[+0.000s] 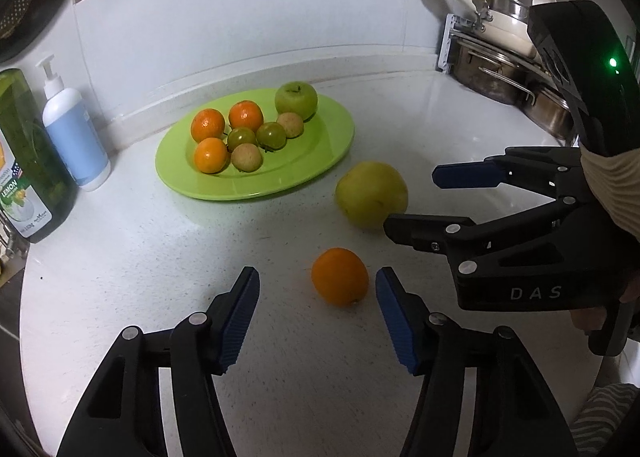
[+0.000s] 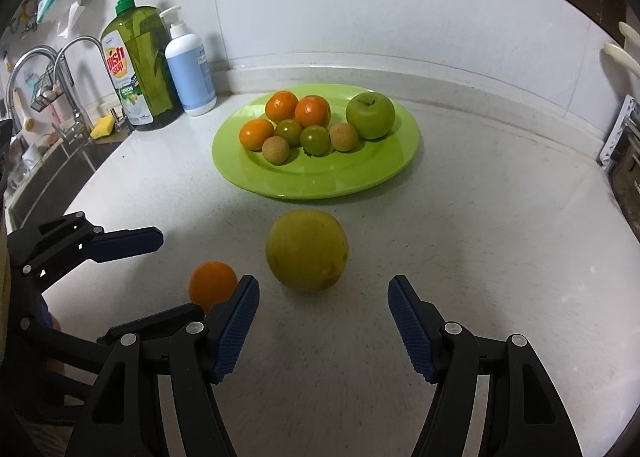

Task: Organize fruits
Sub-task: 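Move both open grippers back toward the pomelo and orange on the counter, then grasp the pomelo with the right gripper while the left grasps the orange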

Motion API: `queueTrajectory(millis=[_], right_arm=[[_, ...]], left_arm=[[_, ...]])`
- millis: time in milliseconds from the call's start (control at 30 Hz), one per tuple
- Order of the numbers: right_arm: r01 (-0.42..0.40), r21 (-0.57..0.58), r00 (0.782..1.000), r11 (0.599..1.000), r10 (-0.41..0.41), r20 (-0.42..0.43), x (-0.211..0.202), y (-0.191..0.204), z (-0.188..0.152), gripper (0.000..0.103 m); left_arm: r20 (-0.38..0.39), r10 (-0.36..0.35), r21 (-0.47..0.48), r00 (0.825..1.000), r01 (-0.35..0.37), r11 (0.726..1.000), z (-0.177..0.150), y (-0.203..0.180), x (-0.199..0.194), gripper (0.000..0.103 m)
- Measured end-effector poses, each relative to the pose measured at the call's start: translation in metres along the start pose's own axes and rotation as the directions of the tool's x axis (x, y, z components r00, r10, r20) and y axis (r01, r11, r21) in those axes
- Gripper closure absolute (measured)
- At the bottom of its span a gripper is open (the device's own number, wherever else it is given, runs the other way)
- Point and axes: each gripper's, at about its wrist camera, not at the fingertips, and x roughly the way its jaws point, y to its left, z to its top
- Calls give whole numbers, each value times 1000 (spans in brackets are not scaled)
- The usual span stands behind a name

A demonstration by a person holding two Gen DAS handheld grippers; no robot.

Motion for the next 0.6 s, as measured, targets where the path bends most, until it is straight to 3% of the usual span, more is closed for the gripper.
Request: queueTrajectory(millis=[300, 600], right_arm=[[-19, 5, 999, 1000, 19, -26, 13, 0, 3, 36], [-36, 16, 999, 999, 36, -25, 21, 0, 11, 42]], left_arm=[[-16, -34, -4, 999, 34, 999, 2, 0, 11, 53], [-48, -100, -55, 994, 97, 994, 2, 4, 23, 69]])
